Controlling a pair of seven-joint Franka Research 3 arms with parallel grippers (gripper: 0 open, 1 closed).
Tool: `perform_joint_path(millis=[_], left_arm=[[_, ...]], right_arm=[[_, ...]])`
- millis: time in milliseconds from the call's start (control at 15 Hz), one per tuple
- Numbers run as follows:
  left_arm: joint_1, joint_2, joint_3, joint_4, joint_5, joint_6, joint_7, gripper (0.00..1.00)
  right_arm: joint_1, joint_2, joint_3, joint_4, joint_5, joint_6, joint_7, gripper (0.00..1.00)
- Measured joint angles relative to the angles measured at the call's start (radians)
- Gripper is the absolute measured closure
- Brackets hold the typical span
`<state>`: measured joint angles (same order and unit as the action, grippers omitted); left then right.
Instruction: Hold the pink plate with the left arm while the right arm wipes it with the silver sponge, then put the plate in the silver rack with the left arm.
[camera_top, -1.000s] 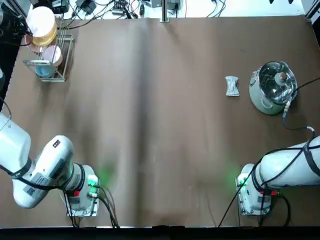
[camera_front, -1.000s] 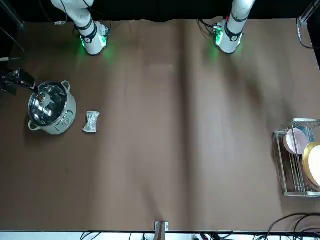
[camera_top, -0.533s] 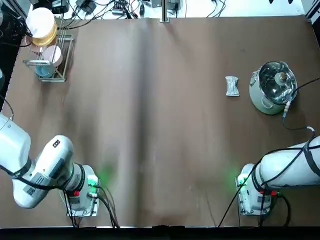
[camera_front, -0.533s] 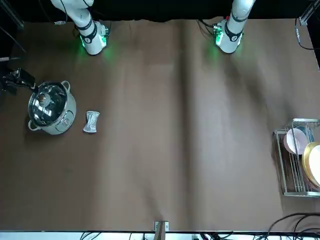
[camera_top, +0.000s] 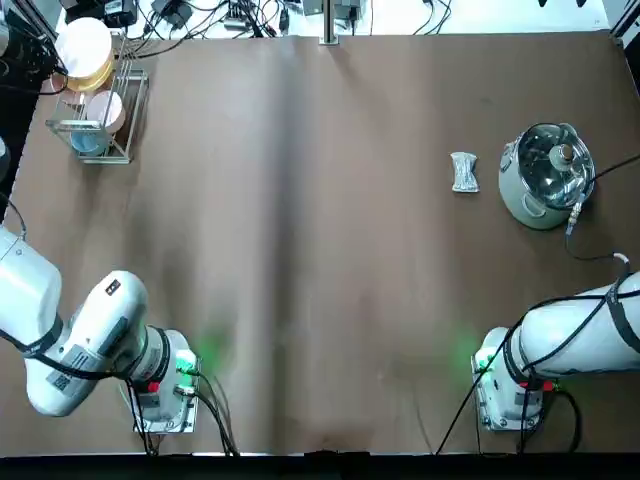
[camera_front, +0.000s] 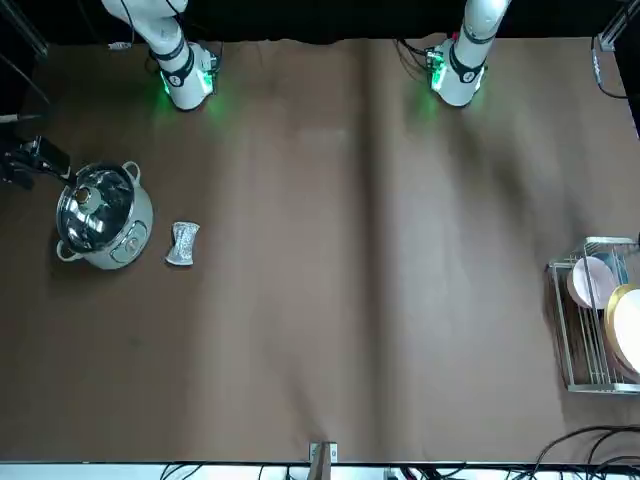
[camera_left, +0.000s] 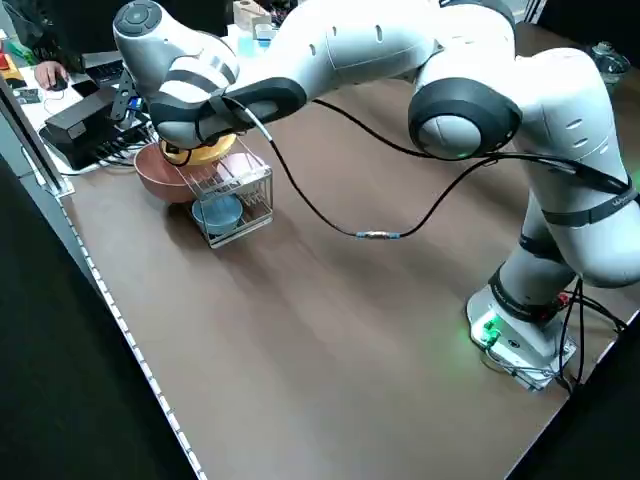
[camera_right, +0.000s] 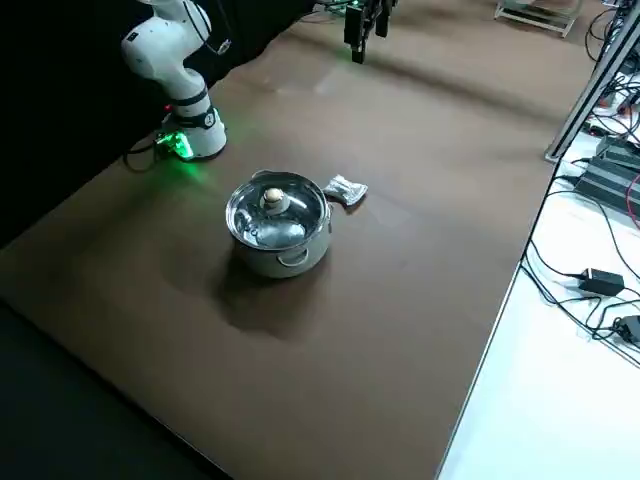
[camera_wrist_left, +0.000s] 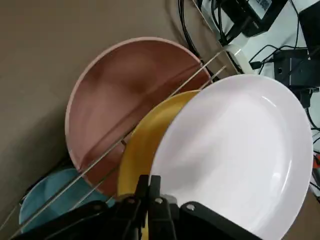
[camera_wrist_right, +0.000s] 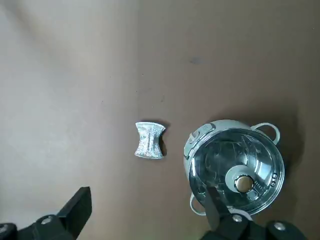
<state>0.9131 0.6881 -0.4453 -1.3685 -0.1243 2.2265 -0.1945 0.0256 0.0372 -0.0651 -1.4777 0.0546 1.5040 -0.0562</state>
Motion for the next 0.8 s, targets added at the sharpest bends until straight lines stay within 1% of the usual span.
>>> perform_joint_path(millis=[200,400,467,800], left_arm=[[-0.002,0.001,-0.002,-0.006,0.000,-0.002,0.000,0.97],[-0.002,0.001,-0.003,-0.007,0.000,-0.002,0.008,0.93],[-0.002,0.001,-0.003,-0.007,0.000,-0.002,0.016,0.85],[0.000,0.001,-0.003,-0.006,0.000,-0.002,0.038,0.39]], right_arm=[[0.000,0.000,0.000,0.000,0.000,0.000,0.000,0.00],[0.000,0.000,0.001,0.000,0.000,0.000,0.000,0.00],[0.000,0.000,0.001,0.000,0.000,0.000,0.000,0.00],[0.000,0.000,0.001,0.000,0.000,0.001,0.000,0.00]])
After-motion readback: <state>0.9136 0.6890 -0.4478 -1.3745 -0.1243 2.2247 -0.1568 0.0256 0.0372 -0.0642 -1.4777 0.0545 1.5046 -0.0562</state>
